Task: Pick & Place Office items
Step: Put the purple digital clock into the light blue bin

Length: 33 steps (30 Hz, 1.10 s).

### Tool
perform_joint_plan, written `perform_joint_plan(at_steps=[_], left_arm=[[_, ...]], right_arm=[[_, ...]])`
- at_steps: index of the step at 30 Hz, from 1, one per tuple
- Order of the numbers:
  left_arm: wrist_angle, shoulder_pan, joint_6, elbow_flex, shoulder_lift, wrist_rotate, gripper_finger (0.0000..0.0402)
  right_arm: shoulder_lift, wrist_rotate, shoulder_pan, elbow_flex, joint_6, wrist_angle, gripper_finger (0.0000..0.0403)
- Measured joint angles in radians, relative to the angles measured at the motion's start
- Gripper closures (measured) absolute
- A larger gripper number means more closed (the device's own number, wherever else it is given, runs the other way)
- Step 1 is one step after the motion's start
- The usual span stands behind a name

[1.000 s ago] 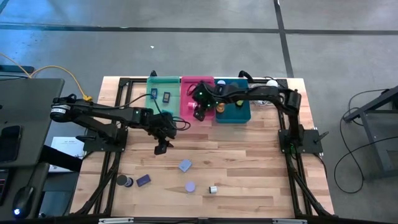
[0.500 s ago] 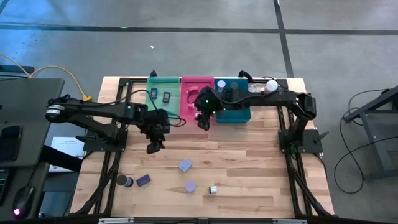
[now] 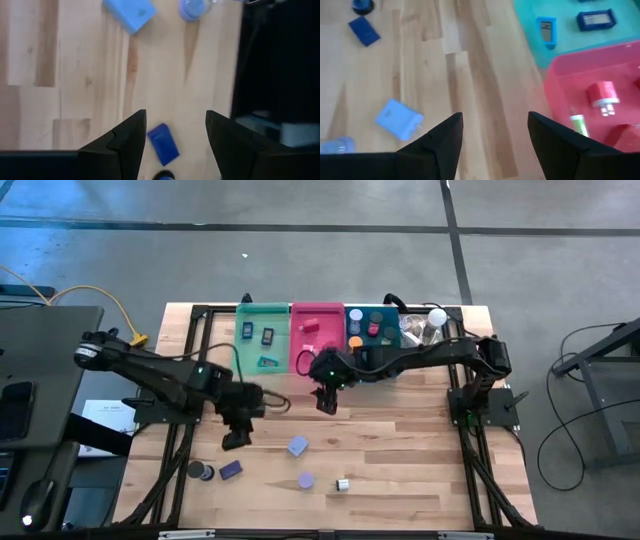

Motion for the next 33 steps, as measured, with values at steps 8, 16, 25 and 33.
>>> perform_joint_plan(at_steps=[8, 16, 25, 33], left_arm=[[-0.031, -0.215, -0.223, 0.002, 0.032, -0.201, 0.0203], [-0.027, -0.368, -0.371, 0.014, 0.153, -0.274, 0.0203], [-0.038, -0.444, -0.529, 0.014, 0.283, -0.295, 0.0203], [-0.016, -0.437, -0.544, 0.014, 0.295, -0.252, 0.0203]], right_arm=[[0.0, 0.008, 0.058, 0.0, 0.075, 0.001, 0.019], [0.0, 0.054, 0.128, 0.0, 0.165, 0.002, 0.019], [0.001, 0.063, 0.205, -0.001, 0.221, 0.035, 0.019], [0.001, 0.166, 0.261, -0.001, 0.267, 0.039, 0.019]])
